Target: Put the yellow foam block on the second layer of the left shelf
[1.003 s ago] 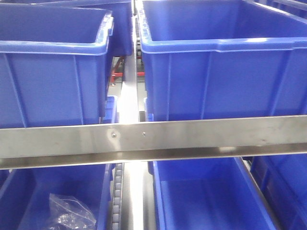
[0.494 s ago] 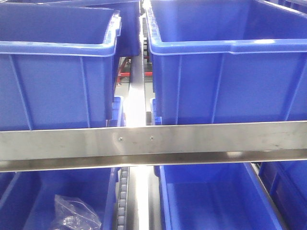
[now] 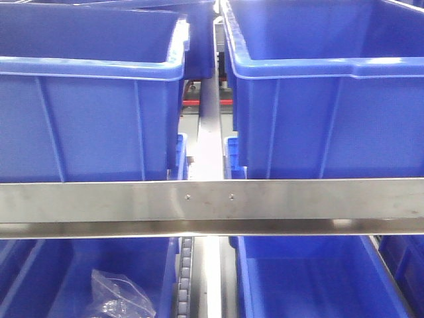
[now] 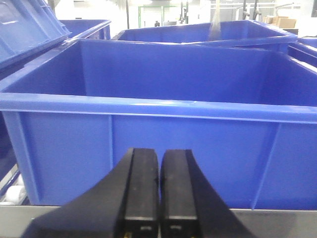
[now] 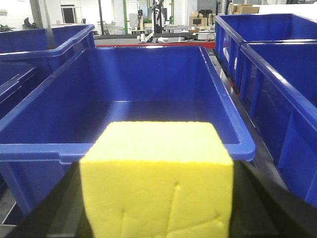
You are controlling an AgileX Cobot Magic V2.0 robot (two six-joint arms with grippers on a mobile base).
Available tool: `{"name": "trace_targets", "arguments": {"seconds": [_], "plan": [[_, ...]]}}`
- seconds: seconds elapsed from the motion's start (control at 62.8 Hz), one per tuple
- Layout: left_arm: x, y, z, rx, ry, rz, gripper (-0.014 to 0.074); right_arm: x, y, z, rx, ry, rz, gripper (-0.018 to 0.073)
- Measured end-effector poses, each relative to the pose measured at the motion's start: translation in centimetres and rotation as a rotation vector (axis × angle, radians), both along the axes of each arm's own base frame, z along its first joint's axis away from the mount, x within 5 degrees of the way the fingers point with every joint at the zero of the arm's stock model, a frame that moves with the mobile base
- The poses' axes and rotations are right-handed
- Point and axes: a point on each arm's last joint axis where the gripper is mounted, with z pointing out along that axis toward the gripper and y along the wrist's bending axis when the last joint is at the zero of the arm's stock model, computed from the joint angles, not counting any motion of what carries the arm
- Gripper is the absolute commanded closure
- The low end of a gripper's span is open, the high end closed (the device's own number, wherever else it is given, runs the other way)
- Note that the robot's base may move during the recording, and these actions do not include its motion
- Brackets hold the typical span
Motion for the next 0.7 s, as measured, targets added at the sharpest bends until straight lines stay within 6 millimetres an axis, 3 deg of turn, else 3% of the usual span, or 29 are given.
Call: {"name": "trace_targets", "arguments": {"seconds": [0.51, 0.701], "plan": [[0.0, 0.0, 0.0, 0.000, 0.000, 0.000, 0.0472, 0.0, 0.0, 0.5, 0.042, -0.057, 0.001, 0.0055], [0.0, 0.0, 0.0, 0.000, 0.000, 0.000, 0.0472, 1.5, 0.0, 1.2, 0.059, 0.041, 0.001, 0.0055]]}}
